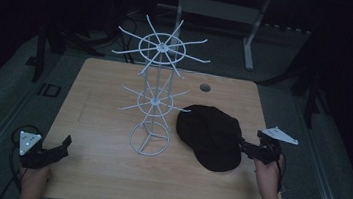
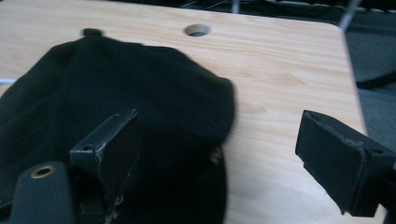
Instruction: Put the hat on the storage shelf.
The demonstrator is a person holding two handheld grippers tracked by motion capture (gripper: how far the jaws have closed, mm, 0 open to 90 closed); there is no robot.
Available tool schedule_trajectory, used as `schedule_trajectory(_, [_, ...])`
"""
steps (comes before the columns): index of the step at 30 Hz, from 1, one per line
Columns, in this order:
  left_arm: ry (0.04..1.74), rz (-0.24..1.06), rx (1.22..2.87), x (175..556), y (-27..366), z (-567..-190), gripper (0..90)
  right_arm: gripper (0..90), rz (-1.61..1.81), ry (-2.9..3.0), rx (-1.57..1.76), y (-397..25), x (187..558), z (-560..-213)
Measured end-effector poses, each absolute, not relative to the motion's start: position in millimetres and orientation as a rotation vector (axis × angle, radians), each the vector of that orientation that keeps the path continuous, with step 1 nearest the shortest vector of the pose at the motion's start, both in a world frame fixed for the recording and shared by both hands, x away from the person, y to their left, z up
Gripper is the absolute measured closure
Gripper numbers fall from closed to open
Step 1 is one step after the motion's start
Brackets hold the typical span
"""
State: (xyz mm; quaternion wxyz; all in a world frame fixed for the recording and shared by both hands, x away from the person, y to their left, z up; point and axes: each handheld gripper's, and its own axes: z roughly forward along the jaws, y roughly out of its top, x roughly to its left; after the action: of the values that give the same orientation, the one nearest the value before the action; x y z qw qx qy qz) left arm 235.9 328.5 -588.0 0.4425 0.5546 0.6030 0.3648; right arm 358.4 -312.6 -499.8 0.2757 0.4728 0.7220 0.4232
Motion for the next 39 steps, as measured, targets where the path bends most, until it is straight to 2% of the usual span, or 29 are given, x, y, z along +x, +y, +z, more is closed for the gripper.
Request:
schedule_trajectory(15, [1.494, 0.902, 1.376, 236.0, 328.7, -588.0, 1.4, 13.1, 1.258, 2.109, 1.205, -254.1, 399.0, -489.1])
schedule_trajectory(25, [1.494, 0.900, 1.374, 236.2, 329.1, -588.1, 1.4, 14.5, 1.212, 2.209, 1.147, -213.9, 423.6, -486.8])
schedule_trajectory(34, [1.495, 0.898, 1.374, 236.2, 329.3, -588.1, 1.5, 26.2, 1.087, 2.277, 1.119, -194.8, 441.9, -493.4])
schedule_trajectory(39, [1.497, 0.897, 1.373, 236.3, 329.4, -588.1, 1.4, 44.9, 0.929, 2.319, 1.123, -189.2, 447.9, -499.3])
